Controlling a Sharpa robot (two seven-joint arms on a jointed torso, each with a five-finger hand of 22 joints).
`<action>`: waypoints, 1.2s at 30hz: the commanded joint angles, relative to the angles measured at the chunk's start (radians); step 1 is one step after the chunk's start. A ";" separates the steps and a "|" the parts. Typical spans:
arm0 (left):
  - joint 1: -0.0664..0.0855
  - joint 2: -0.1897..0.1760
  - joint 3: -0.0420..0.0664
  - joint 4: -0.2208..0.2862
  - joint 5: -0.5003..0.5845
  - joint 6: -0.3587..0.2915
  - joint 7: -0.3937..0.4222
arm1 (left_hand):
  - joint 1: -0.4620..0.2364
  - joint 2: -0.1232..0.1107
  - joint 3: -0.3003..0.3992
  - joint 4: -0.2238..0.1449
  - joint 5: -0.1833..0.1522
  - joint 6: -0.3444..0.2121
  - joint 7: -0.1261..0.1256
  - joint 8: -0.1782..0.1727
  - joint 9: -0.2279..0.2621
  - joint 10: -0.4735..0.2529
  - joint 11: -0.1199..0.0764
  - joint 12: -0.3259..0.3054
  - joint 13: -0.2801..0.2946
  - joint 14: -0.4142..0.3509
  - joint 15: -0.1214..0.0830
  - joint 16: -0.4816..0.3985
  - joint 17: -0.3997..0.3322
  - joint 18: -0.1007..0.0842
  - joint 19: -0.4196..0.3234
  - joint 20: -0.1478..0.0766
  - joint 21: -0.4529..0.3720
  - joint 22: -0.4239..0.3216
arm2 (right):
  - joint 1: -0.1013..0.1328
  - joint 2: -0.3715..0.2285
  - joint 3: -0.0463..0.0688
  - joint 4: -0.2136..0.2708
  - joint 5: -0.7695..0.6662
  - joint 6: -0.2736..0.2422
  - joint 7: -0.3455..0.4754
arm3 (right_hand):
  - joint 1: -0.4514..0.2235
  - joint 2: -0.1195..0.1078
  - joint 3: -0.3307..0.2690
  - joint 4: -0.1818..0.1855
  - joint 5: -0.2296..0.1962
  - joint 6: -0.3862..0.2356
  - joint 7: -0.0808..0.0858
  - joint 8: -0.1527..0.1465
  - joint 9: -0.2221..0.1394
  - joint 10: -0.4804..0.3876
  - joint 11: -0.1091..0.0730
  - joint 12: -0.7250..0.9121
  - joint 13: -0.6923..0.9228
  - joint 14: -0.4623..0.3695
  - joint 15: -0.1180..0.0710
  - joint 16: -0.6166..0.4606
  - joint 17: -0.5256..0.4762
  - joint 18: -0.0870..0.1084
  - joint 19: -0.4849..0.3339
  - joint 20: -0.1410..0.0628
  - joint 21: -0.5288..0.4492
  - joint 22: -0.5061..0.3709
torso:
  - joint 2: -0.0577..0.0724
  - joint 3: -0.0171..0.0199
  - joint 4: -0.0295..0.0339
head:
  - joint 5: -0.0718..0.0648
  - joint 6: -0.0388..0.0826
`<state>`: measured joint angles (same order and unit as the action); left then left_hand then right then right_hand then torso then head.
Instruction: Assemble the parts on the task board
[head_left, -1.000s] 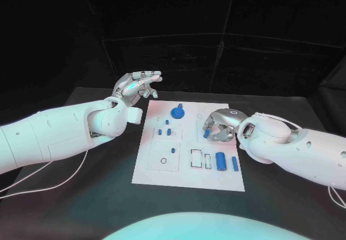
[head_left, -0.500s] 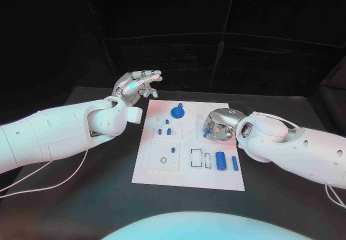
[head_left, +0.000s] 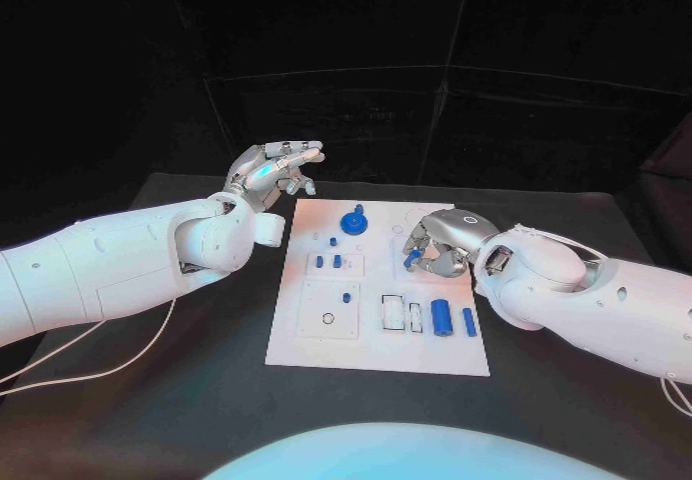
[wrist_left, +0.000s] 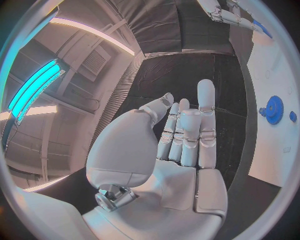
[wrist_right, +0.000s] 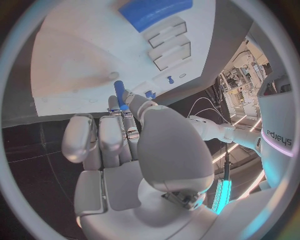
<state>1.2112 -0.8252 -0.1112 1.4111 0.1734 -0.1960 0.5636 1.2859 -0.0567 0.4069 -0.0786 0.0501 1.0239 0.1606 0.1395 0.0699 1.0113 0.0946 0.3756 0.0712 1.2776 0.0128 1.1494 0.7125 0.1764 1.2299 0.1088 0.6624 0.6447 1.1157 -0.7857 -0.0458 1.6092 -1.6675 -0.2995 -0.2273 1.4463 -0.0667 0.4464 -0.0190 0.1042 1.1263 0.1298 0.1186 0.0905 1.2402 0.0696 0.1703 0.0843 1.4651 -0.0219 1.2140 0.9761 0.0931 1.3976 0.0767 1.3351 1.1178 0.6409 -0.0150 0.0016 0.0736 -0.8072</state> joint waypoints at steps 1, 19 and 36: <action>0.001 0.000 0.001 0.000 0.001 0.013 0.003 | 0.008 0.002 -0.004 0.001 0.000 0.002 0.004 0.003 -0.002 -0.001 0.003 0.005 -0.001 -0.006 0.000 -0.007 -0.001 0.006 -0.006 0.003 -0.006 -0.001 | 0.002 -0.016 0.007 0.047 0.012 -0.091 0.009 | 0.001 0.000 0.007 -0.002 0.002 -0.001 0.005 -0.007 -0.002 0.019 -0.013 -0.007 -0.001 0.021 -0.006 0.002 -0.001 -0.007 0.004 0.001 0.006 0.001 | -0.001 -0.0004 -0.0002 | 0.001 0.002; 0.001 0.003 0.001 0.005 0.001 0.013 0.002 | 0.008 0.002 -0.004 0.001 0.000 0.002 0.004 0.003 -0.002 -0.001 0.003 0.005 -0.001 -0.006 0.000 -0.007 -0.001 0.006 -0.006 0.003 -0.006 -0.001 | -0.018 0.126 0.019 0.104 0.074 -0.035 0.083 | -0.005 -0.010 0.016 -0.008 0.007 -0.005 0.008 -0.013 -0.004 0.018 -0.011 -0.017 -0.001 0.019 -0.004 0.002 -0.006 -0.007 0.002 0.002 0.005 -0.002 | 0.001 -0.0013 0.0028 | 0.014 -0.002; 0.001 0.011 0.001 0.003 0.001 0.014 0.001 | 0.008 0.002 -0.004 0.001 0.000 0.002 0.004 0.003 -0.002 -0.001 0.003 0.005 -0.001 -0.006 0.000 -0.007 -0.001 0.006 -0.006 0.003 -0.006 -0.001 | -0.067 0.241 -0.016 0.018 -0.004 0.097 0.077 | -0.009 -0.011 0.020 -0.009 0.008 -0.009 0.011 -0.017 -0.006 0.015 -0.009 -0.023 -0.001 0.018 -0.003 0.000 -0.011 -0.006 -0.001 0.003 0.003 -0.006 | 0.001 -0.0003 0.0012 | 0.035 -0.014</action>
<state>1.2110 -0.8162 -0.1114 1.4135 0.1734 -0.1940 0.5609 1.2859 -0.0567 0.4070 -0.0786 0.0501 1.0239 0.1606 0.1395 0.0699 1.0113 0.0946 0.3756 0.0712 1.2776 0.0128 1.1494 0.7127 0.1764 1.2299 0.1089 0.6623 0.6449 1.0479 -0.5472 -0.0628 1.6296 -1.6388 -0.2557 -0.1547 1.4405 -0.0725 0.4584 -0.0283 0.1101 1.1145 0.1329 0.1069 0.0842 1.2402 0.0696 0.1505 0.0831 1.4651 -0.0218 1.2139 0.9666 0.0931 1.3975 0.0767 1.3392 1.1127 0.6423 -0.0163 0.0037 0.1077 -0.8202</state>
